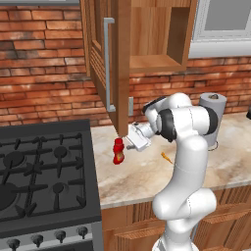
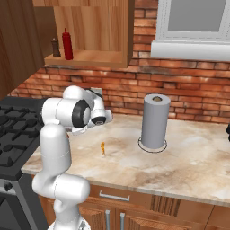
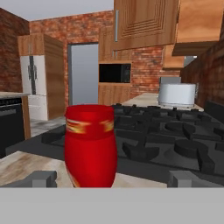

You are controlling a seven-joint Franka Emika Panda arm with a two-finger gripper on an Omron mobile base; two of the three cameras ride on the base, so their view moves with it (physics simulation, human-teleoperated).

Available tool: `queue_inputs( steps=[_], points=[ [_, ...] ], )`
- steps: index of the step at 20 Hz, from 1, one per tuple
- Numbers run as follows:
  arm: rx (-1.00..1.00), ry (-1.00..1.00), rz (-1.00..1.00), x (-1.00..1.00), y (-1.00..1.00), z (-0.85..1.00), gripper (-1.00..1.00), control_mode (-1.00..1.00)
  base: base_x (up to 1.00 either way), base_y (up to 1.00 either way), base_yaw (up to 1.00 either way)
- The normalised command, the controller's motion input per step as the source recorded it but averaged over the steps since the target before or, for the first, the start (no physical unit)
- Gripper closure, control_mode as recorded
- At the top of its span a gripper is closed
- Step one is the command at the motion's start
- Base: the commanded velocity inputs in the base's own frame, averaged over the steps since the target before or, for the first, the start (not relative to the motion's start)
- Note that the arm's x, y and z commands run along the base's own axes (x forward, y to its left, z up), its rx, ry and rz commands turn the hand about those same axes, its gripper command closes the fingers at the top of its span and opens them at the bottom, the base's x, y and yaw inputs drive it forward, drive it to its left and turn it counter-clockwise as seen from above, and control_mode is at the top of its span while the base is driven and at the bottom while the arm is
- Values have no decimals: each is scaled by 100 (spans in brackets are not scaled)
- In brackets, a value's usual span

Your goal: There are various items on the counter. Only move the condiments/shakers into the cabinet.

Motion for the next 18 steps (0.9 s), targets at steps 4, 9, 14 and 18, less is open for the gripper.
queue_inputs(
  steps=[4, 9, 14, 18],
  points=[
    [0, 0, 0, 0, 7, -2, -100, -100, 0, 0, 0],
    [0, 1, 0, 0, 7, -4, -100, -100, 0, 0, 0],
    [0, 2, 0, -1, 4, -2, -100, -100, 0, 0, 0],
    [0, 1, 0, -6, 0, -1, -100, -100, 0, 0, 0]
  ],
)
